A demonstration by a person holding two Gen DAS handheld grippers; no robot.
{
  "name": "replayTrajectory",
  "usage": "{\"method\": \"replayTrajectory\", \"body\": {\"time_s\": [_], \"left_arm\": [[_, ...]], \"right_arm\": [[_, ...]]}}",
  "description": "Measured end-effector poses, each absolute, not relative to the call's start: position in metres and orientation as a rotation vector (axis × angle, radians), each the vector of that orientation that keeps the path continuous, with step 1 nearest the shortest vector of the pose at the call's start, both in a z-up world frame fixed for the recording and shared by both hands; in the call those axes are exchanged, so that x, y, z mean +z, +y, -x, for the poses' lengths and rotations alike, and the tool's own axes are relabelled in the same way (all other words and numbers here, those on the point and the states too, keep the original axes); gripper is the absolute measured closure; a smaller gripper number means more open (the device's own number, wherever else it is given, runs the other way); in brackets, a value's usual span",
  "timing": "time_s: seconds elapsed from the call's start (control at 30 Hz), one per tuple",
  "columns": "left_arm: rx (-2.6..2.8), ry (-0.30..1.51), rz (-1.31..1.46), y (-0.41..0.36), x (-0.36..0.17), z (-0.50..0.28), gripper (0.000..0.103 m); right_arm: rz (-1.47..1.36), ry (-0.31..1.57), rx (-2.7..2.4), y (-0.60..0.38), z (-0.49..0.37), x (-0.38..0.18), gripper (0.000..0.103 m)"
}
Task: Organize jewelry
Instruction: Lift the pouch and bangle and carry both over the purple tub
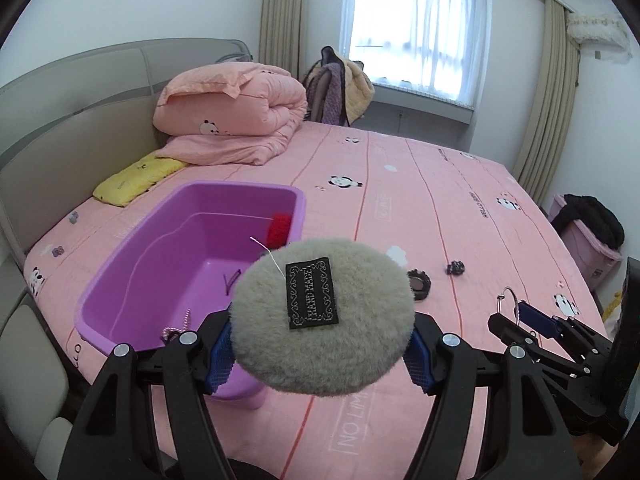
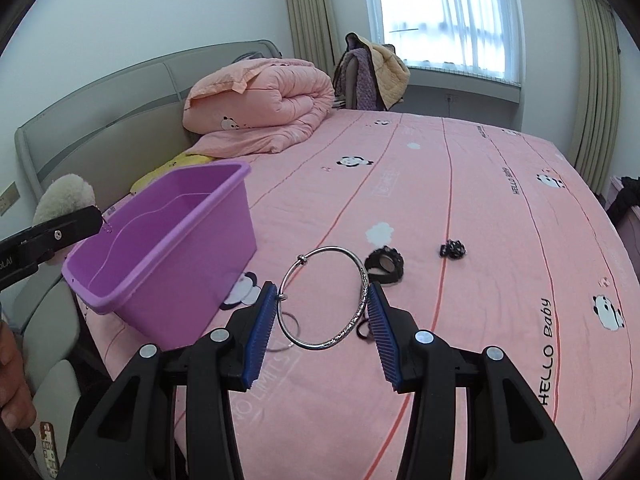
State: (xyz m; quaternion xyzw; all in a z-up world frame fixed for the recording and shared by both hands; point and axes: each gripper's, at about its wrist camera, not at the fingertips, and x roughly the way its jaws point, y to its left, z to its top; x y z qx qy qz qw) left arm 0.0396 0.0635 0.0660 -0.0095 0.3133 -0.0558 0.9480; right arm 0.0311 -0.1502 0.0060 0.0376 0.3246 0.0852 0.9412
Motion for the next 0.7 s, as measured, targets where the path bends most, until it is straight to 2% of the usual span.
{"method": "replayTrajectory", "body": {"time_s": [0.37,0.7], "left_arm": [[0.068,0.672,0.075,0.154,0.065,-0.065,0.036],[0.140,0.731,0.116,0.201,0.040,-0.095,0.036]], "right_arm": [[-0.053,0.643,0.397,-0.053,-0.093,0.046,0.058],[0.030,0.727,0.497,0.032,-0.146,0.037,0.058]]}}
